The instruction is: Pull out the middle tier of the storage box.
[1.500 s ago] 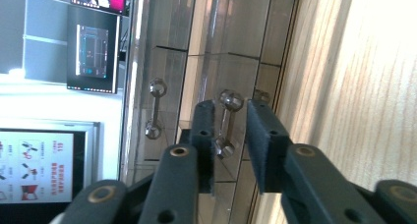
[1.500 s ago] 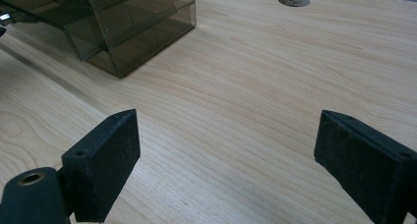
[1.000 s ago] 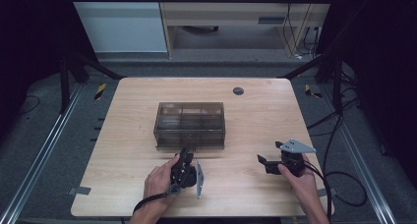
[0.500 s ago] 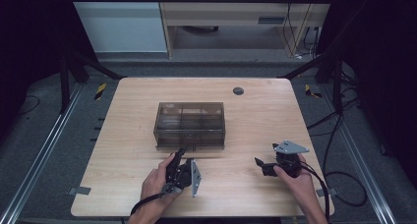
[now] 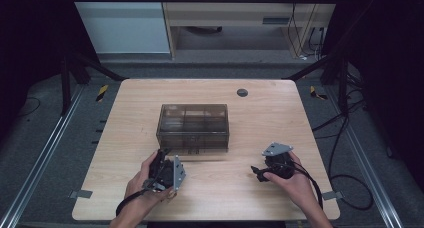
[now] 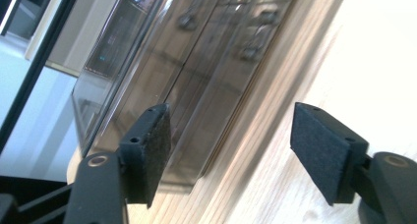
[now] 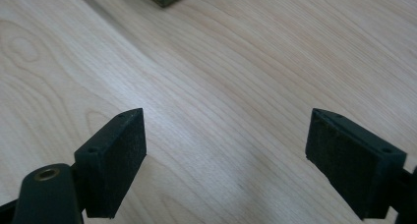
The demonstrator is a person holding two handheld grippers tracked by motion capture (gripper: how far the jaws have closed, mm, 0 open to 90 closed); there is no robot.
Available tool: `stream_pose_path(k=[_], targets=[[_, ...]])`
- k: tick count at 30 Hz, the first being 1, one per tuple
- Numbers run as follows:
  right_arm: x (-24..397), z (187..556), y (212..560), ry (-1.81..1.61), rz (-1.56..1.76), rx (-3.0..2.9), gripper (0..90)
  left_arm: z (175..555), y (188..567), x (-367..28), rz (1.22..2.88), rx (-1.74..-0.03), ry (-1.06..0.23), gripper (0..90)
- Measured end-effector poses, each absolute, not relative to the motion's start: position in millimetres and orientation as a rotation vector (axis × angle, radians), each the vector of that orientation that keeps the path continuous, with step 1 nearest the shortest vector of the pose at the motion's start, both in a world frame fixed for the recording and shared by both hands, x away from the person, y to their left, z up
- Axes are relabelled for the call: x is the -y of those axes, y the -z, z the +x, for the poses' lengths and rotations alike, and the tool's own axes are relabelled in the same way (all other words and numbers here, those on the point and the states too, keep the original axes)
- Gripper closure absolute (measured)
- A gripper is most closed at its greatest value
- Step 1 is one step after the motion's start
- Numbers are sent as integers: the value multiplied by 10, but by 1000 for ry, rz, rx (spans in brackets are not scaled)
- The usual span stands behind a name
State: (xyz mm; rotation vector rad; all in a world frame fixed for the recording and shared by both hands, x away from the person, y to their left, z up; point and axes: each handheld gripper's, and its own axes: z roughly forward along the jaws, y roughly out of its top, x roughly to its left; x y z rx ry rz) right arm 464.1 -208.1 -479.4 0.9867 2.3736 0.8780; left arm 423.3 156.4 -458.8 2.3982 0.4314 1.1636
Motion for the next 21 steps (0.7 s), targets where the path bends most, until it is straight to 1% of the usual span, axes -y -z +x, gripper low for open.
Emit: stream_pose_path(k=[8, 11, 12, 13, 15, 21], targets=[[1917, 4743, 4613, -828, 899, -2502, 164, 4292, 4540, -1767, 2387, -460, -1134, 273], [1874, 4767, 4566, -808, 876, -2524, 179, 4303, 4482, -1849, 2380, -474, -1100, 260], [1826, 4785, 4518, -796, 838, -2547, 196, 4316, 4436, -1915, 2362, -496, -1055, 256], [1826, 4785, 4518, -796, 838, -2547, 196, 4316, 4436, -1915, 2362, -496, -1055, 256], [1775, 4808, 4469, -787, 799, -2573, 227, 4332, 4387, -1985, 2353, -522, -1024, 256], [1667, 4868, 4361, -758, 695, -2625, 323, 4432, 4269, -2220, 2342, -568, -885, 271]])
